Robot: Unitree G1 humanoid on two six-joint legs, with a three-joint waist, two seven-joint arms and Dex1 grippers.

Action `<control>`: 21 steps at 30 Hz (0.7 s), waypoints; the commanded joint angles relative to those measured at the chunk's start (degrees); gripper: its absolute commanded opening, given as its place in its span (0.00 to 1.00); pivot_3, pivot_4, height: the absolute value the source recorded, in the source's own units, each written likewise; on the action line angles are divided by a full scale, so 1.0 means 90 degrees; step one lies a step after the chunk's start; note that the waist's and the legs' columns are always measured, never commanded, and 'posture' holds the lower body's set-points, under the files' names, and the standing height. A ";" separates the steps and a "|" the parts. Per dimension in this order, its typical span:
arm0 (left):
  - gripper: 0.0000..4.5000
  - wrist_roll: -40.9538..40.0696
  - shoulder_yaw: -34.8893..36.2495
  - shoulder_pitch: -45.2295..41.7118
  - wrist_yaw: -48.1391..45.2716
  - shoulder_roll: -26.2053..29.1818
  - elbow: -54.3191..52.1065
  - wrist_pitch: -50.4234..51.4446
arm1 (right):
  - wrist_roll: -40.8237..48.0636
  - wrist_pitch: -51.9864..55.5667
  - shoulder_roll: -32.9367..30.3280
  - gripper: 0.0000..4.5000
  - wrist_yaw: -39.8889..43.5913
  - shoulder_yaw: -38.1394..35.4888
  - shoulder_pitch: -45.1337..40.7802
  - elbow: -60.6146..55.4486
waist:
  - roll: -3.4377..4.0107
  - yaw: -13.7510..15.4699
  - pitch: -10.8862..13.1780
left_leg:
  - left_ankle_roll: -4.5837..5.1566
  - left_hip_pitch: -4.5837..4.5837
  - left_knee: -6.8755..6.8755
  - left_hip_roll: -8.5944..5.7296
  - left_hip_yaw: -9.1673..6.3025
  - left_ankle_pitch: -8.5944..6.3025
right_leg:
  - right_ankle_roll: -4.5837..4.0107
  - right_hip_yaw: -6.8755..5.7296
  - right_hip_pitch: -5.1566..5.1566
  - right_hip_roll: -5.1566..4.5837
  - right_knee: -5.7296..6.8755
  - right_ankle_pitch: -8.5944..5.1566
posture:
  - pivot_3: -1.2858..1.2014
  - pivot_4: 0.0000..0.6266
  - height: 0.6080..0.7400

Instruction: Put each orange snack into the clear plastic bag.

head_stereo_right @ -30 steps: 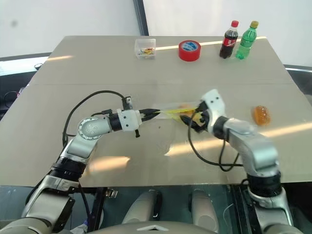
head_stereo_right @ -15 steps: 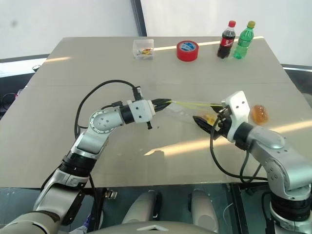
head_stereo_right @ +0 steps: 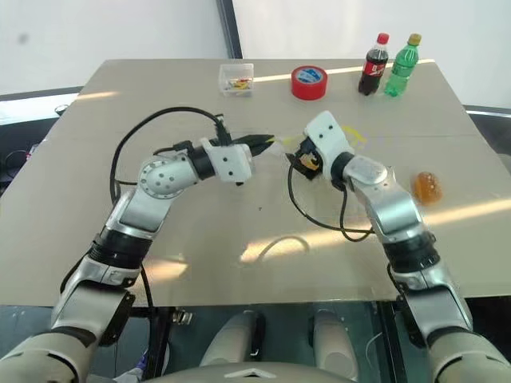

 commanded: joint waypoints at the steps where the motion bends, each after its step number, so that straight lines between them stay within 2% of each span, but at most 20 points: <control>1: 0.00 -0.0016 0.0265 -0.0126 0.0111 0.0223 -0.0075 -0.0275 | -0.0219 -0.0685 0.0099 0.92 -0.0067 -0.0205 -0.0298 0.0215 | 0.0000 -0.0003 0.0000 | 0.0000 -0.0001 -0.0001 0.0001 0.0001 0.0000 | 0.0000 0.0001 -0.0003 0.0000 0.0000 0.0000 | 0.52 0.24 1.00; 8: 0.00 -0.0028 0.0109 0.1012 -0.0055 0.0481 -0.0267 -0.0322 | -0.0218 -0.0068 -0.0404 0.92 0.0669 0.0106 0.1005 -0.1227 | 0.0002 0.0012 -0.0001 | 0.0001 -0.0021 0.0000 0.0004 0.0002 -0.0001 | 0.0000 0.0003 -0.0015 -0.0005 -0.0007 0.0000 | 0.52 0.24 1.00; 11: 0.00 -0.0121 0.0111 0.1209 -0.0169 0.0496 -0.0342 -0.0260 | 0.0082 0.0373 -0.0688 0.92 0.0876 -0.0194 0.1567 -0.2164 | 0.0003 0.0025 -0.0001 | 0.0002 -0.0065 0.0016 0.0005 -0.0011 -0.0001 | 0.0000 -0.0008 -0.0053 -0.0006 0.0004 0.0000 | 0.52 0.24 1.00; 16: 0.00 -0.0408 0.0126 0.1209 -0.0377 0.0410 -0.0291 -0.0238 | 0.0679 0.1106 -0.1060 0.92 0.0916 -0.1093 0.2283 -0.3389 | 0.0002 0.0033 -0.0001 | 0.0003 -0.0076 0.0041 0.0003 -0.0015 -0.0001 | 0.0000 -0.0012 -0.0061 -0.0005 0.0029 0.0001 | 0.52 0.24 1.00; 21: 0.00 -0.0751 0.0109 0.1170 -0.0567 0.0238 -0.0318 -0.0189 | 0.1137 0.1885 -0.0875 0.92 0.0232 -0.2529 0.2795 -0.3868 | 0.0001 0.0044 -0.0001 | 0.0003 -0.0079 0.0043 0.0003 -0.0019 -0.0001 | 0.0000 -0.0017 -0.0058 -0.0005 0.0026 0.0001 | 0.52 0.24 1.00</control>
